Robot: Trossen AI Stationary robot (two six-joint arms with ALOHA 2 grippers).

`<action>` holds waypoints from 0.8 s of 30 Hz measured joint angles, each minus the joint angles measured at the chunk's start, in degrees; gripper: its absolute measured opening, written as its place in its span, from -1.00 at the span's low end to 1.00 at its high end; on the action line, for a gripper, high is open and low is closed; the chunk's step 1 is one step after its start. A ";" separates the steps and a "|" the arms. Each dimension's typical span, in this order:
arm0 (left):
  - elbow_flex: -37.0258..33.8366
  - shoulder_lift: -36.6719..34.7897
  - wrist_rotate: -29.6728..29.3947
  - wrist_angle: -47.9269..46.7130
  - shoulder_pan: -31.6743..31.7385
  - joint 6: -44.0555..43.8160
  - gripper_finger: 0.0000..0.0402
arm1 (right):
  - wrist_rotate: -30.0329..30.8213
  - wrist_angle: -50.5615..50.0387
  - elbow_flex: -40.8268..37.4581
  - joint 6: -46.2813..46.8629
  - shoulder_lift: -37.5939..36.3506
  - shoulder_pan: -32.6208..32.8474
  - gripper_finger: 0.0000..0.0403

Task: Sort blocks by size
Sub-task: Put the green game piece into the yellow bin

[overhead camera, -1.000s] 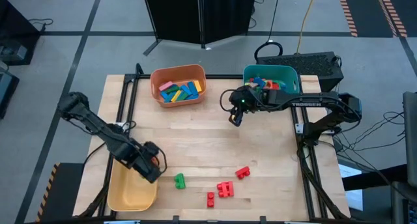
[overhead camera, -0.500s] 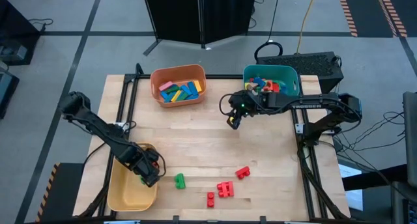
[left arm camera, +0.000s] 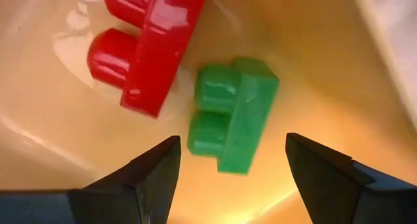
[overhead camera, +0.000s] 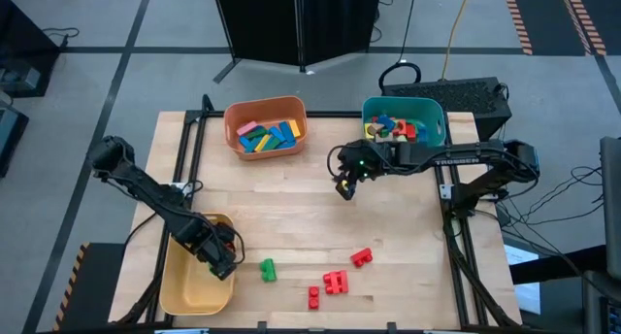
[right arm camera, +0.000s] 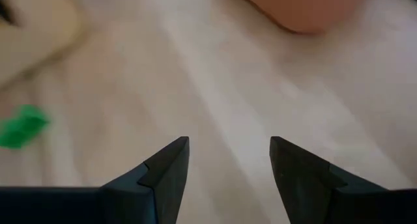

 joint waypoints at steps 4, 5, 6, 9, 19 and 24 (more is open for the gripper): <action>2.60 -0.94 -2.43 -2.92 -1.25 3.74 0.33 | -1.72 10.94 0.07 -0.06 1.47 2.83 -0.02; 3.58 -1.07 -3.26 -4.70 -1.35 4.95 0.31 | -1.86 13.73 0.09 -0.53 2.21 3.63 -0.02; 4.64 -1.18 -3.91 -6.63 -1.51 6.08 0.29 | -2.02 16.23 0.05 -0.94 3.17 4.45 -0.02; 8.31 -1.89 -5.69 -12.42 -1.53 8.67 0.22 | -2.10 22.30 0.96 -0.92 6.45 6.35 -0.02; 16.73 -4.43 -13.98 -14.99 -1.06 19.78 0.18 | -2.16 31.22 7.46 -4.90 17.95 12.23 0.05; 18.12 -4.43 -19.37 -15.00 0.73 26.93 0.18 | -1.81 30.76 12.65 -7.91 24.01 14.43 0.35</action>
